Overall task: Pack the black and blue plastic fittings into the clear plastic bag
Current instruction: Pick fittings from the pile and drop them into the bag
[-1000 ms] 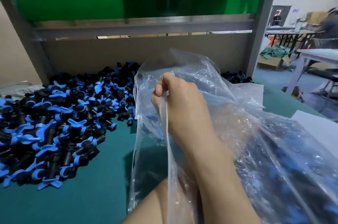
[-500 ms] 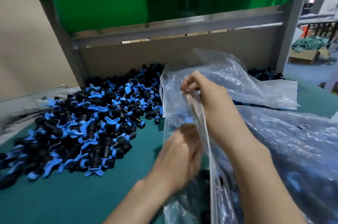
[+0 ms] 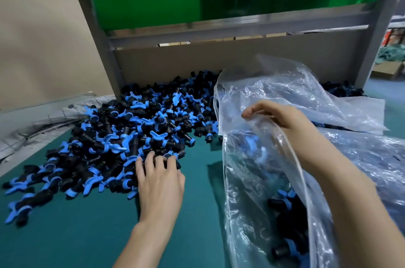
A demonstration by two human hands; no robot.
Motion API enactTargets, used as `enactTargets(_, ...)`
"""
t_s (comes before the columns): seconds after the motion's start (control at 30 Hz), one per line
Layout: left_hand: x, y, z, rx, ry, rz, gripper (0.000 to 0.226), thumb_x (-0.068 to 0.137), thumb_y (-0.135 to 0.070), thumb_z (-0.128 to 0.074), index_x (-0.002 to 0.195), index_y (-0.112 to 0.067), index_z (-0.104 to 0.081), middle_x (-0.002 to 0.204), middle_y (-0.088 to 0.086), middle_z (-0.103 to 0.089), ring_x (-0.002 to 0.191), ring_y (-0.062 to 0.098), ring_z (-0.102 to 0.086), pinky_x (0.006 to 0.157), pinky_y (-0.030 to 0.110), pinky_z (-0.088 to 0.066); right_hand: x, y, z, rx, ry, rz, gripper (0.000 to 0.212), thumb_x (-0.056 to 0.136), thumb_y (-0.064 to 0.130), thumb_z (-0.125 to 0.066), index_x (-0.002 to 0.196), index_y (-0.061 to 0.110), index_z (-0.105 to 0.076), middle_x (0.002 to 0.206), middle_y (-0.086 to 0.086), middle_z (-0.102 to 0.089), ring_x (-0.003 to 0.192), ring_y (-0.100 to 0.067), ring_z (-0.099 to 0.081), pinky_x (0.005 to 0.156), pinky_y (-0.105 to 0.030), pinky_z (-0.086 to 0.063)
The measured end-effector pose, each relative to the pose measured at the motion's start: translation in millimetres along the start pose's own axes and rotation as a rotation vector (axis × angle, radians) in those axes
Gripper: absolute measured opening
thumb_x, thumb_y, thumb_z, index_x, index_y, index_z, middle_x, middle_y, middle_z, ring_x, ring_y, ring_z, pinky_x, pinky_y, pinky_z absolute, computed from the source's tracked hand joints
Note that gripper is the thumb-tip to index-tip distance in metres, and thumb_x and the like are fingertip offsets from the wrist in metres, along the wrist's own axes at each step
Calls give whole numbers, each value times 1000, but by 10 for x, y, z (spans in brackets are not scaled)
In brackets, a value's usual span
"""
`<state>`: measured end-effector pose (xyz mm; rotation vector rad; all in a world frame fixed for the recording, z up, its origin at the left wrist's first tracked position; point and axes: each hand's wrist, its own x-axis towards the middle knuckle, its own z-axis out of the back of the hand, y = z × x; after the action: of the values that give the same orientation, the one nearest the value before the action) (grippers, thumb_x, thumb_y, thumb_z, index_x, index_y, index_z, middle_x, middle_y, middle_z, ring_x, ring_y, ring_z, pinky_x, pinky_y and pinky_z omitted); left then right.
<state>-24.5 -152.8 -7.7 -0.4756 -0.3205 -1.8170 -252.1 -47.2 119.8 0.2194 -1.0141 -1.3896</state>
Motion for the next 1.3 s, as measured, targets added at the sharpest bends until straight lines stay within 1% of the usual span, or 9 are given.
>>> enactTargets(0.1, 13, 14, 2, -17, 7, 20, 30, 90, -22, -62, 117, -11, -67, 107, 13, -67, 128, 36, -48, 115, 53, -26, 1, 14, 88, 61, -7, -28, 40, 90, -3, -63, 94, 36, -72, 101, 12, -74, 91, -13, -70, 81, -36, -58)
enactTargets(0.23, 24, 36, 12, -58, -31, 47, 38, 92, -22, -51, 127, -10, -61, 117, 12, -65, 131, 33, -46, 118, 53, -20, 15, 79, 200, 141, -236, -139, 62, 85, -13, -37, 89, 38, -72, 93, 13, -74, 87, -13, -67, 68, -23, -48)
enactTargets(0.33, 28, 62, 42, -41, 19, 70, 44, 96, -28, -39, 133, -13, -56, 126, 7, -64, 136, 29, -40, 119, 54, -11, 0, 300, 249, 146, -299, -211, 15, 90, 42, -52, 98, 43, -65, 93, 19, -72, 74, 1, -66, 60, -18, -46)
enactTargets(0.47, 38, 78, 61, 29, 99, 102, 53, 94, -33, -36, 145, -17, -42, 138, 1, -56, 145, 27, -26, 118, 56, -1, -116, 701, 48, -317, 15, -266, 79, 62, 91, -40, 130, 52, -42, 119, 15, -53, 106, -8, -58, 90, -40, -50)
enactTargets(0.6, 45, 95, 69, 62, 118, 145, 47, 96, -30, -40, 142, -19, -42, 139, 0, -54, 143, 29, -28, 118, 57, -1, -173, 781, -300, -786, 224, -288, 75, 84, 68, -51, 143, 30, -28, 131, -5, -35, 129, -27, -36, 101, -44, -34)
enactTargets(0.87, 71, 89, 58, 55, 142, 164, 27, 96, -20, -49, 123, -23, -50, 120, -1, -55, 126, 23, -41, 119, 56, -5, -143, 538, -140, -811, 71, -366, 43, 92, 3, -41, 134, 12, -44, 104, -14, -49, 101, -39, -56, 82, -42, -49)
enactTargets(1.03, 56, 100, 51, 9, 105, 142, 22, 101, -28, -41, 119, -24, -53, 115, -6, -63, 132, 23, -41, 119, 57, -4, -150, 470, -14, -715, -75, -392, 42, 87, 2, -40, 124, 15, -53, 90, -13, -51, 87, -40, -56, 79, -46, -51)
enactTargets(1.2, 78, 36, 95, -227, -273, 52, 12, 94, -18, -56, 100, -19, -66, 92, -4, -64, 101, 23, -57, 120, 52, -16, -127, 419, -1, -645, -156, -411, 41, 90, 9, -37, 125, 22, -54, 106, -18, -60, 94, -40, -55, 80, -45, -49)
enactTargets(1.3, 73, -1, 101, -259, -294, -18, 15, 97, -25, -53, 103, -19, -65, 92, -4, -66, 93, 24, -58, 111, 46, -32, -89, 344, -27, -623, -169, -411, 30, 96, 19, -33, 115, 20, -56, 99, -16, -58, 90, -38, -54, 78, -44, -48)
